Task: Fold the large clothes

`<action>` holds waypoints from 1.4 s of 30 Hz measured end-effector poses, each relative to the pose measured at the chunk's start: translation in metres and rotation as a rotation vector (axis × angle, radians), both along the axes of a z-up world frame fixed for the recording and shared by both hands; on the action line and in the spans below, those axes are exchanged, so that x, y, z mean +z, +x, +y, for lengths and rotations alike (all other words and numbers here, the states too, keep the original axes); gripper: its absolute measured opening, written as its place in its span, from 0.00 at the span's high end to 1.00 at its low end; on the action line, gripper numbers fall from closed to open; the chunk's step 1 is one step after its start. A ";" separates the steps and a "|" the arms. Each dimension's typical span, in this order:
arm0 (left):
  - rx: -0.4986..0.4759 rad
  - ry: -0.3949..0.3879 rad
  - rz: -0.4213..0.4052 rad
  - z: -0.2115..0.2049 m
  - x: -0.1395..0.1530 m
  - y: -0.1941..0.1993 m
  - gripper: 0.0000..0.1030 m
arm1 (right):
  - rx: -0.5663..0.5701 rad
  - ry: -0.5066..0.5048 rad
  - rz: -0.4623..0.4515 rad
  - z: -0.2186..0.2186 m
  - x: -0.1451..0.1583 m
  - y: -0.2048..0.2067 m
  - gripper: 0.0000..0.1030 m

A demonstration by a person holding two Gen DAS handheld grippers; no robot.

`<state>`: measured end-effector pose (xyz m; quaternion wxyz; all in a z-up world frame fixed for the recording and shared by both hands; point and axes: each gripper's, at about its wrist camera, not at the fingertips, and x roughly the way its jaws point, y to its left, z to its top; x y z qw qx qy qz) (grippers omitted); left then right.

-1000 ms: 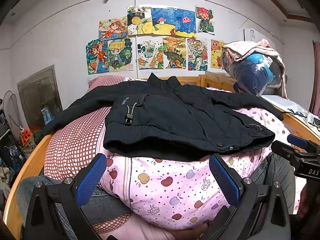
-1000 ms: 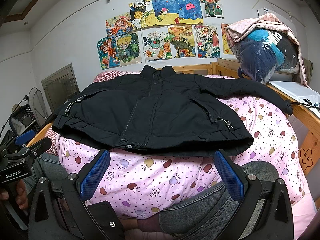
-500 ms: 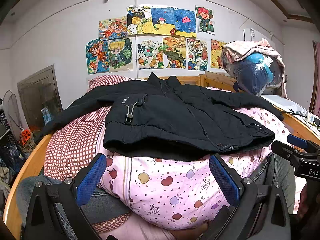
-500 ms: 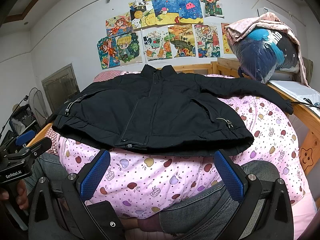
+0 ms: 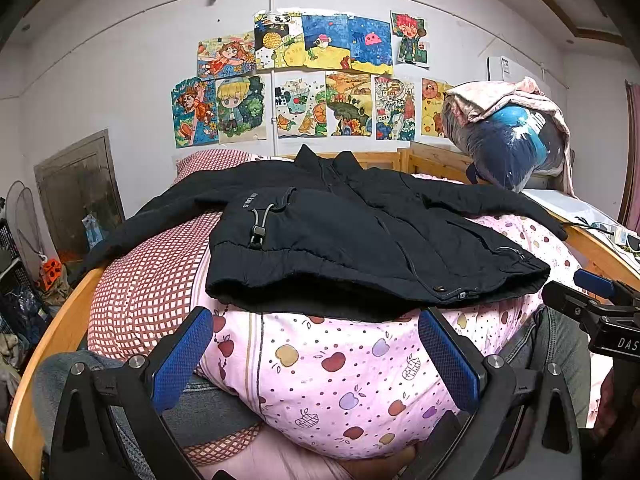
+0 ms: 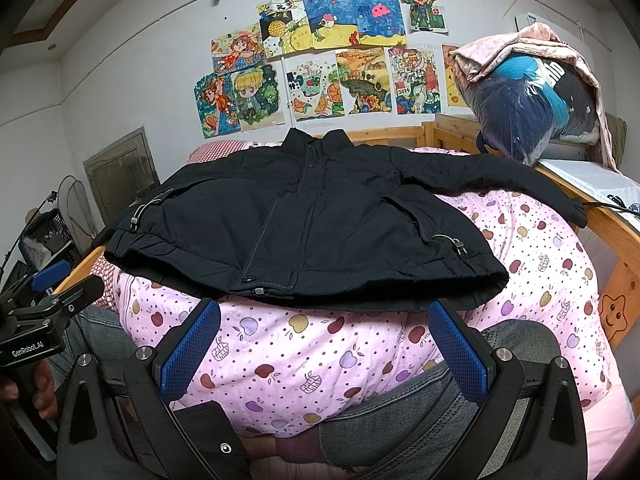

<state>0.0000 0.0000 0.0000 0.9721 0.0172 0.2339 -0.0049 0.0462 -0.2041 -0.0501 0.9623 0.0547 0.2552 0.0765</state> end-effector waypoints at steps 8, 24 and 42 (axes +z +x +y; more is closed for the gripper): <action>0.000 0.000 0.000 0.000 0.000 0.000 0.00 | 0.000 0.000 0.001 0.001 -0.001 0.001 0.01; 0.005 0.000 0.019 0.002 -0.005 0.009 0.00 | 0.003 0.002 0.024 0.003 -0.009 0.009 0.01; 0.033 0.053 0.042 -0.004 0.026 0.090 0.00 | -0.064 -0.027 0.061 -0.017 -0.009 0.078 0.01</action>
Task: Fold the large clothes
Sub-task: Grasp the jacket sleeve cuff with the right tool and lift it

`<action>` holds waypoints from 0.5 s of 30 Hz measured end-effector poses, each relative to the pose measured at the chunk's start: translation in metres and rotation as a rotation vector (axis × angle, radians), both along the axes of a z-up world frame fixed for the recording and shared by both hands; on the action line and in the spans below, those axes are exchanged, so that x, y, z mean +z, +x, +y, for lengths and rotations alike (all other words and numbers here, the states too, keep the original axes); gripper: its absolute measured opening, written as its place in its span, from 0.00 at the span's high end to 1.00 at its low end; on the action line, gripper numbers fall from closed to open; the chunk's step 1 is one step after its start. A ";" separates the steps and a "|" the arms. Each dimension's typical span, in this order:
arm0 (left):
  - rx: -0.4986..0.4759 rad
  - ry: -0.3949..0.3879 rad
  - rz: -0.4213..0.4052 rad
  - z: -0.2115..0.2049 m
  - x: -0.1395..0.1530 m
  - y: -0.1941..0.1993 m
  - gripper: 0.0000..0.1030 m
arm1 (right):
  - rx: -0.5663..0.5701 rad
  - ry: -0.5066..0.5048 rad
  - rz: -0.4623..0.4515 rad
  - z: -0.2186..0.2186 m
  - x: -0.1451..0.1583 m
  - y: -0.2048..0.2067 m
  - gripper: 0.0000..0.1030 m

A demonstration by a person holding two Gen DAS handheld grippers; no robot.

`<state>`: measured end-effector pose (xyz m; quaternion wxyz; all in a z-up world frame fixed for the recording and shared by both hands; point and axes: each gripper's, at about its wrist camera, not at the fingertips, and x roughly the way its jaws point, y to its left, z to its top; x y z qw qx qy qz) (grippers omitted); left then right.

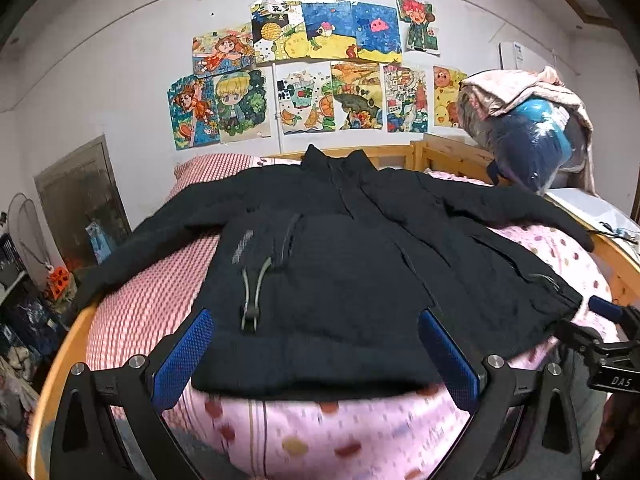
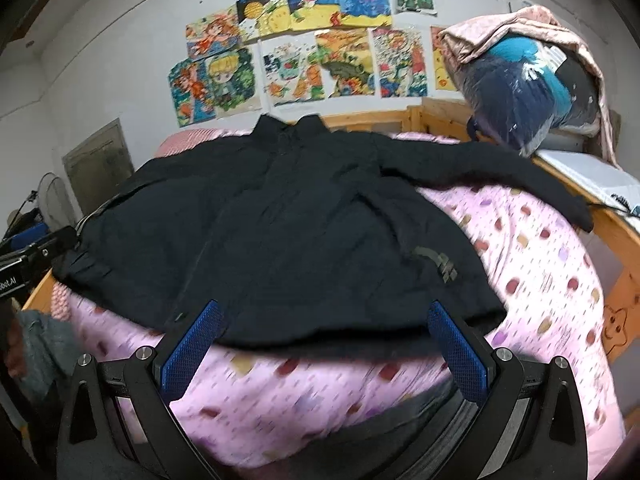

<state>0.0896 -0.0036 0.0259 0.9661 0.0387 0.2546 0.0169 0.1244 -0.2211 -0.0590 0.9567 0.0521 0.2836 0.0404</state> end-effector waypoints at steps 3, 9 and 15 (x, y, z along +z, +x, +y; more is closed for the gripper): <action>0.007 0.003 0.005 0.001 0.008 0.022 0.00 | -0.042 -0.017 -0.046 -0.012 0.011 0.015 0.01; 0.004 0.017 0.016 0.000 0.024 0.066 0.00 | -0.119 -0.135 -0.198 -0.029 0.037 0.041 0.01; -0.025 0.040 0.035 -0.008 0.034 0.110 0.00 | -0.142 -0.199 -0.215 -0.043 0.061 0.070 0.01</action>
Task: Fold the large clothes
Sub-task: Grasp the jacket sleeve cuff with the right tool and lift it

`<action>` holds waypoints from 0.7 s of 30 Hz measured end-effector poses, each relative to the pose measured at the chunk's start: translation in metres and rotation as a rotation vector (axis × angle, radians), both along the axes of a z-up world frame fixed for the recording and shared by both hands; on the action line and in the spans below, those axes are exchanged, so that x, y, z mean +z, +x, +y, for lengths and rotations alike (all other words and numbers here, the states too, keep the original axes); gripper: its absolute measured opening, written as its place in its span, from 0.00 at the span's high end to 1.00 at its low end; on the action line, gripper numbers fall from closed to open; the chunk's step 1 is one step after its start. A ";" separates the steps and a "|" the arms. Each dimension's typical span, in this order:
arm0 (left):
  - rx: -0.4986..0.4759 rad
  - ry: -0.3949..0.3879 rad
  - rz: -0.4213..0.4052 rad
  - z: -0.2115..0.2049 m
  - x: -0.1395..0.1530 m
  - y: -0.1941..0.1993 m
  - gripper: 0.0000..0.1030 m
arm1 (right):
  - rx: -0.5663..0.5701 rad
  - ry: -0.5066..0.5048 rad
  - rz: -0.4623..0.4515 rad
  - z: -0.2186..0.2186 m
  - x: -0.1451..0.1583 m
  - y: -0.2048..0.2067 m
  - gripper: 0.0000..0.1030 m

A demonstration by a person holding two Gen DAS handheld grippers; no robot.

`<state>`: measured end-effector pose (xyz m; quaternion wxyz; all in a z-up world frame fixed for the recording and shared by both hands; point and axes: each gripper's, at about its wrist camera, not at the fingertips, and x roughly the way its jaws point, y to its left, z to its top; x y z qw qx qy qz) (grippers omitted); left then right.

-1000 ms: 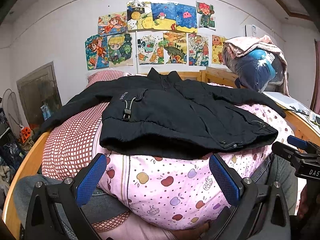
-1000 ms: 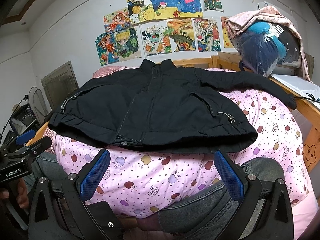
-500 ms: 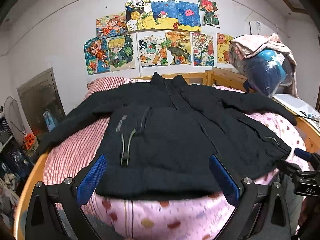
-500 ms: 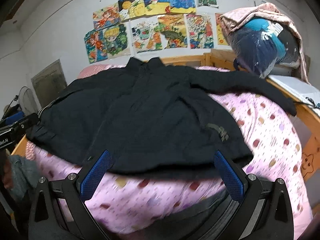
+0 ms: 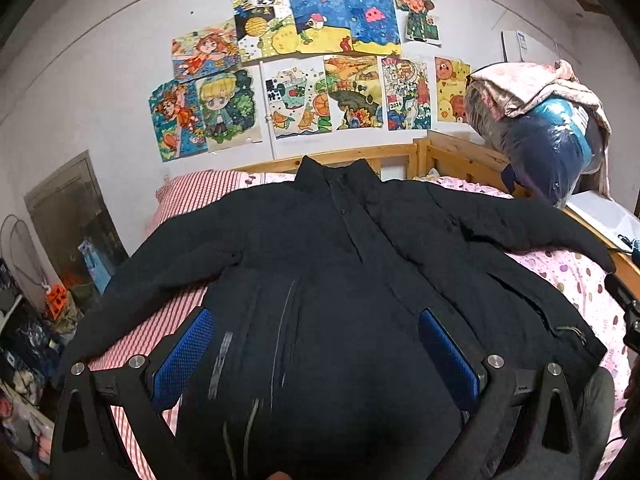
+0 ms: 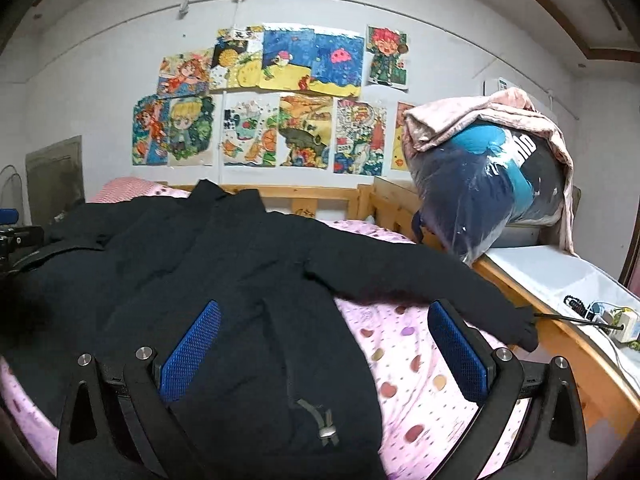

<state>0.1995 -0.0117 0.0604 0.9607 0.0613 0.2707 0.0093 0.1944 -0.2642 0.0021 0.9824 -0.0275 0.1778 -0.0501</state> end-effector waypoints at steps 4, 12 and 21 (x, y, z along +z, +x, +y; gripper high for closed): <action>-0.043 0.016 0.013 -0.011 0.005 0.032 0.00 | -0.009 0.079 0.028 -0.022 0.004 0.020 0.01; -0.162 -0.008 0.080 -0.045 0.008 0.108 0.00 | -0.143 0.395 0.109 -0.099 -0.049 0.065 0.01; -0.270 -0.083 0.191 -0.110 -0.014 0.203 0.00 | -0.373 0.568 0.182 -0.177 -0.103 0.096 0.01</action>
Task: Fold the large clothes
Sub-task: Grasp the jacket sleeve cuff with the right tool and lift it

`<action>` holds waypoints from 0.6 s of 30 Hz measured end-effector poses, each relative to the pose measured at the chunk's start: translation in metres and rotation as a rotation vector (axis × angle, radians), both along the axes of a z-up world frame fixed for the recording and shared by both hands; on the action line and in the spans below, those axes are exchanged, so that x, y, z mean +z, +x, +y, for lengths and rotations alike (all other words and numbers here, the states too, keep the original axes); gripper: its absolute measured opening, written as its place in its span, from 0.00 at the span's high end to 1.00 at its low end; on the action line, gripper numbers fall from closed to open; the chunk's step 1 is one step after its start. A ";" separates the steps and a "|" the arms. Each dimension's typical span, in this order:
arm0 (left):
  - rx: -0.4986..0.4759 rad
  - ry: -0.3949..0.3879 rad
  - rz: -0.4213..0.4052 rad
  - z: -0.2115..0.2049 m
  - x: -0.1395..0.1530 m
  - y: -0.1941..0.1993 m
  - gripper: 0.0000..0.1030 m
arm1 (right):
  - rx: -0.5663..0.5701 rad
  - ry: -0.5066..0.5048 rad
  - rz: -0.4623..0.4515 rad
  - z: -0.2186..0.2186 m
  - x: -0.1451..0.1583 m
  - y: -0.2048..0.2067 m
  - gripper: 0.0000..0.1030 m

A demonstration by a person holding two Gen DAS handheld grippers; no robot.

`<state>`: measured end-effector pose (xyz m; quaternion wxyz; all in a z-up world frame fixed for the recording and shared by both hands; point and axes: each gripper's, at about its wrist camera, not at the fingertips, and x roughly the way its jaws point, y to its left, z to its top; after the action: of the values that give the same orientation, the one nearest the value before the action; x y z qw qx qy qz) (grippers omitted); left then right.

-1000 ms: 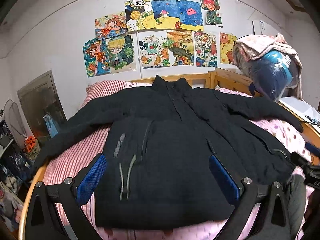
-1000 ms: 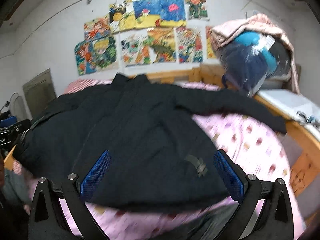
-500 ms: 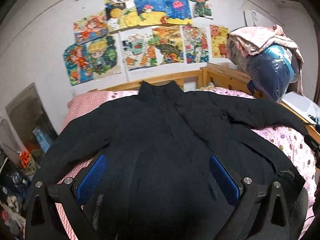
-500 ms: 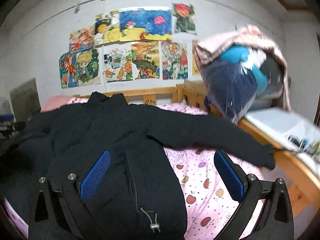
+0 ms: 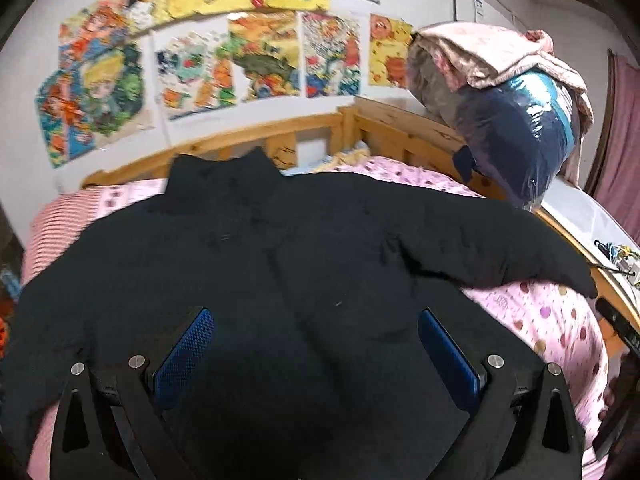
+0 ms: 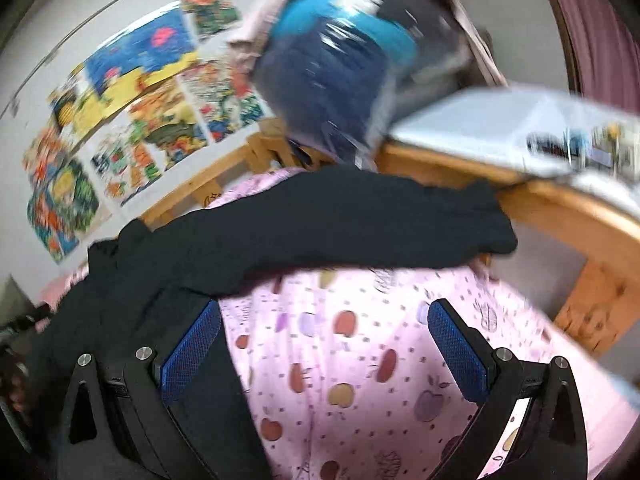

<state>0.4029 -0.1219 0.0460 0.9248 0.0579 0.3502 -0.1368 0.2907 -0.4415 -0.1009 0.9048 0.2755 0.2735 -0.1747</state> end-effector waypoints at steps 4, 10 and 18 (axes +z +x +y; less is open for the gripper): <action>-0.019 -0.015 0.039 -0.035 -0.015 0.033 0.00 | -0.064 0.178 -0.056 -0.031 -0.020 0.009 0.01; -0.024 -0.045 0.077 -0.084 -0.044 0.081 0.00 | -0.157 0.238 -0.070 -0.047 -0.034 0.045 0.01; 0.027 -0.020 0.128 -0.116 -0.096 0.134 0.00 | -0.376 0.297 -0.109 -0.057 -0.049 0.066 0.40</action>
<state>0.5367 -0.2380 -0.0497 0.9027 0.0350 0.4082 -0.1311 0.3567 -0.4981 -0.1503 0.8195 0.4605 0.1908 -0.2829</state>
